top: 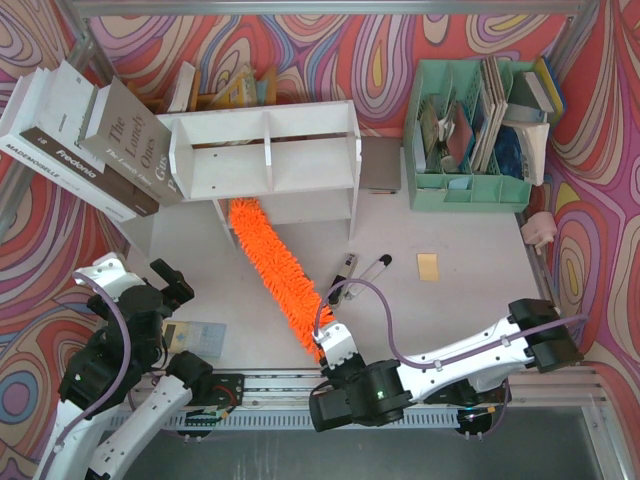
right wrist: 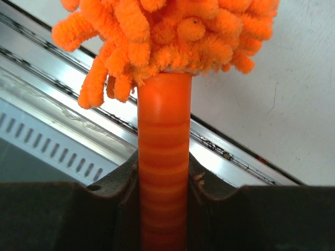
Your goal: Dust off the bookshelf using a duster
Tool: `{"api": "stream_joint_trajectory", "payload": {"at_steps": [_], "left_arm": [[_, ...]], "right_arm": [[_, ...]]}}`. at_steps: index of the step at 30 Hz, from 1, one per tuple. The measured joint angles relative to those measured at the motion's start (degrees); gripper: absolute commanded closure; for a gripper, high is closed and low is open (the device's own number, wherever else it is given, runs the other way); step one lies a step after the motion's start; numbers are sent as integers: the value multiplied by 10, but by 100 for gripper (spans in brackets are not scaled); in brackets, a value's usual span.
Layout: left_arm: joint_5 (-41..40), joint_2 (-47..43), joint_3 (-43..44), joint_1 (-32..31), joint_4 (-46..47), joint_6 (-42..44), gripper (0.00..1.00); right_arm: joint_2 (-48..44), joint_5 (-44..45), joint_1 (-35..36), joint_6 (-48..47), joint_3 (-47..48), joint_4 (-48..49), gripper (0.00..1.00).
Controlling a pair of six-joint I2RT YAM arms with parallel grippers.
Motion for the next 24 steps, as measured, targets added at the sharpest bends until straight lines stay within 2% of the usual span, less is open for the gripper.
{"api": "stream_joint_trajectory", "payload": {"at_steps": [11,24], "left_arm": [[-1,4,0,0,0,0,2],[-9,2,0,0,-4,-4,2]], "right_arm": [[10,-10,10,-34,-12,-3,100],[-90,40,57,-52,-39,-113,100]]}}
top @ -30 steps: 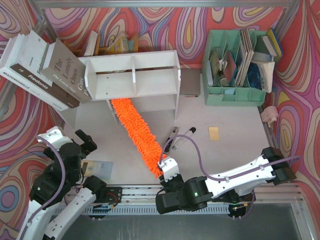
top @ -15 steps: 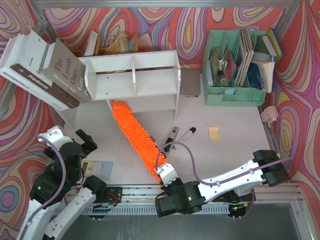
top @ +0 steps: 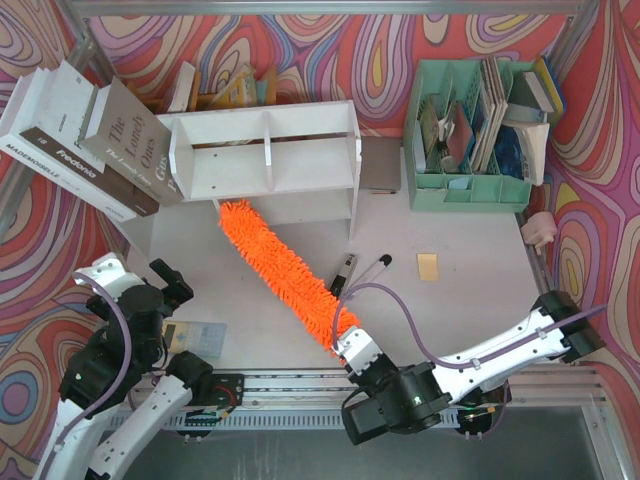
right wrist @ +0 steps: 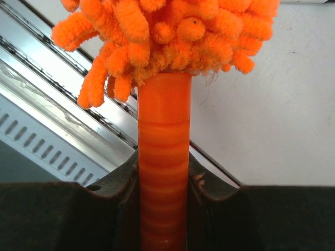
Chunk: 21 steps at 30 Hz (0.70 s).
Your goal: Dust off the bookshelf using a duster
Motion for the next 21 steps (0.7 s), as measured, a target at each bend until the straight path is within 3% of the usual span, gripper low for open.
{"api": "stream_joint_trajectory", "payload": {"at_steps": [11,21], "left_arm": [[0,0,0,0,0,0,2],[0,0,0,0,0,0,2]], "right_arm": [[92,40,79,110,7,-127,100],[89,76,85,104,28,-130,100]]}}
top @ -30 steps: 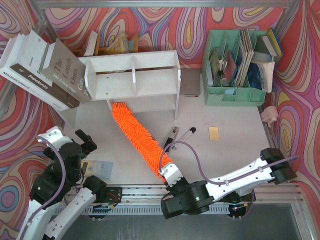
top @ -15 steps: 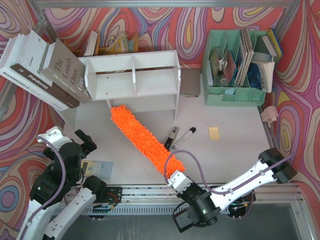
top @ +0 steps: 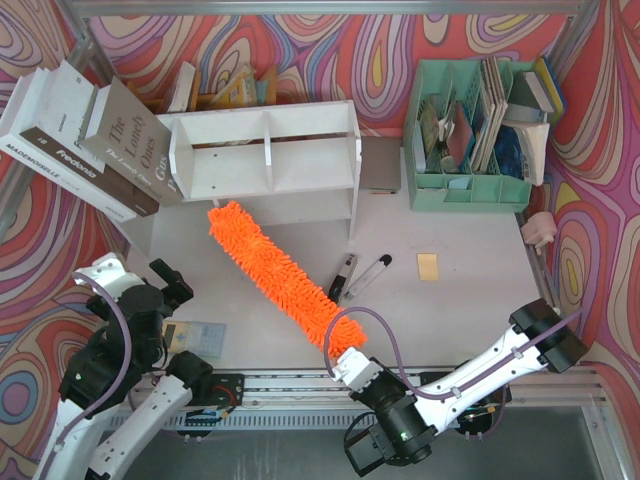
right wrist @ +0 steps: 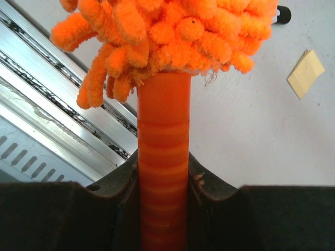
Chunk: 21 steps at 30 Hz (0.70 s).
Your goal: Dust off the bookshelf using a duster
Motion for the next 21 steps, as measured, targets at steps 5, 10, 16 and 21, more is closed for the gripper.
{"api": "stream_joint_trajectory", "payload": {"at_steps": [5,10,16,21], "left_arm": [[0,0,0,0,0,0,2],[0,0,0,0,0,0,2],[0,0,0,0,0,0,2],[0,0,0,0,0,0,2]], "right_arm": [[0,13,4,-7,5,8,100],[0,5,-7,-18,-6,43,100],[10,-34,-22,-42,-39,101,100],[27,-65,-48,-83,-58,166,100]]}}
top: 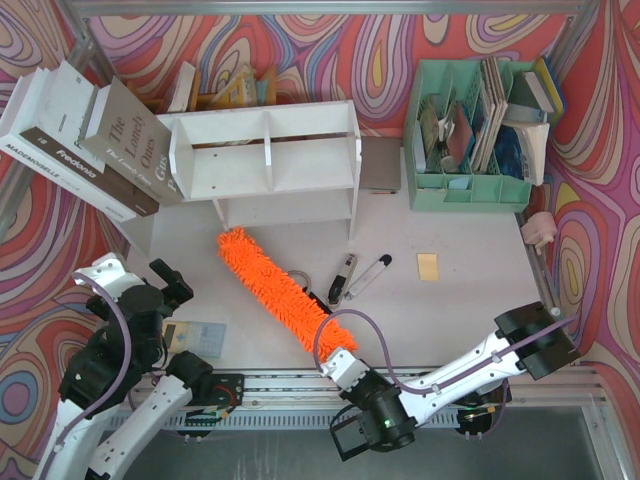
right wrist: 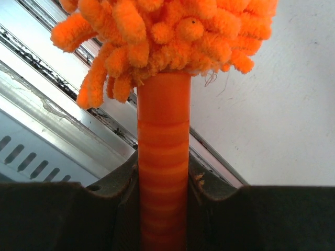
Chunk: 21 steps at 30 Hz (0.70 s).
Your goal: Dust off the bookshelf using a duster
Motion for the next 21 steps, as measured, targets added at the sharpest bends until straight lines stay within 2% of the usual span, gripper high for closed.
{"api": "stream_joint_trajectory", "payload": {"at_steps": [8,12,21], "left_arm": [[0,0,0,0,0,0,2],[0,0,0,0,0,0,2],[0,0,0,0,0,0,2]], "right_arm": [[5,-44,-21,-34,-13,42,100],[28,-49,-21,-36,0,34,100],[33,20,-27,-32,102,-15,100]]}}
